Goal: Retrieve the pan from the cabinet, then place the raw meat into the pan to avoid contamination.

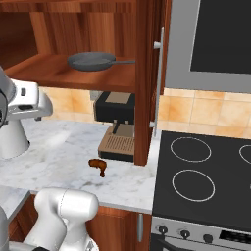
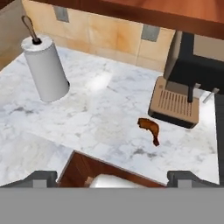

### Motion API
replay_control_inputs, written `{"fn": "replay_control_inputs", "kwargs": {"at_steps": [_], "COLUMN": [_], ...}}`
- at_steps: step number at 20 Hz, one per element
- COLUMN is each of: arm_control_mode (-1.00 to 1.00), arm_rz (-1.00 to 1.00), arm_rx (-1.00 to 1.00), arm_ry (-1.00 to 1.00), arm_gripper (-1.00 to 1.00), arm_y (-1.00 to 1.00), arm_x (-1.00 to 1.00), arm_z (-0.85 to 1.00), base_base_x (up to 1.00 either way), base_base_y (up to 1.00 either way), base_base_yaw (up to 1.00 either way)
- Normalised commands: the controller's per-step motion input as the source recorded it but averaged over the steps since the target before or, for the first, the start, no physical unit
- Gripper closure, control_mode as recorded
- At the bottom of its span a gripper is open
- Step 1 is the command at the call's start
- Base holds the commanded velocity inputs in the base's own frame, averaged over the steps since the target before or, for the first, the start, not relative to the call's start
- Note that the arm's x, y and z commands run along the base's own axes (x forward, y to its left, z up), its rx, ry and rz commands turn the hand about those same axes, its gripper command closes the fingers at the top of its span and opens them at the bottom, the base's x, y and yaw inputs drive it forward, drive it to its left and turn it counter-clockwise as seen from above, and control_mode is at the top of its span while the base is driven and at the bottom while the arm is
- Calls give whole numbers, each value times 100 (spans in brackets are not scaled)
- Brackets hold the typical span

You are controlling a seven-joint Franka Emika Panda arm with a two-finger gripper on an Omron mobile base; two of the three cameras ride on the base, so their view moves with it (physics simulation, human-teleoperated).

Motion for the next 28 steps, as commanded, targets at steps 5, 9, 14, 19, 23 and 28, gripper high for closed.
{"fn": "replay_control_inputs", "kwargs": {"at_steps": [5,9,14,19,23,28], "arm_control_mode": [-100,-100,-100,-100,-100,-100], "arm_rz": [4,1,2,0,0,0], "arm_rx": [-7,-7,-8,-7,-6,-4], "arm_ry": [-13,-11,-13,-10,-8,-5], "arm_gripper": [-100,-100,-100,-100,-100,-100], "arm_y": [-24,-23,-23,-30,-27,-13], "arm_x": [-1,0,0,0,4,0], "arm_z": [19,20,25,19,22,14], "base_base_x": [0,0,0,0,0,0], "base_base_y": [0,0,0,0,0,0], "base_base_yaw": [0,0,0,0,0,0]}}
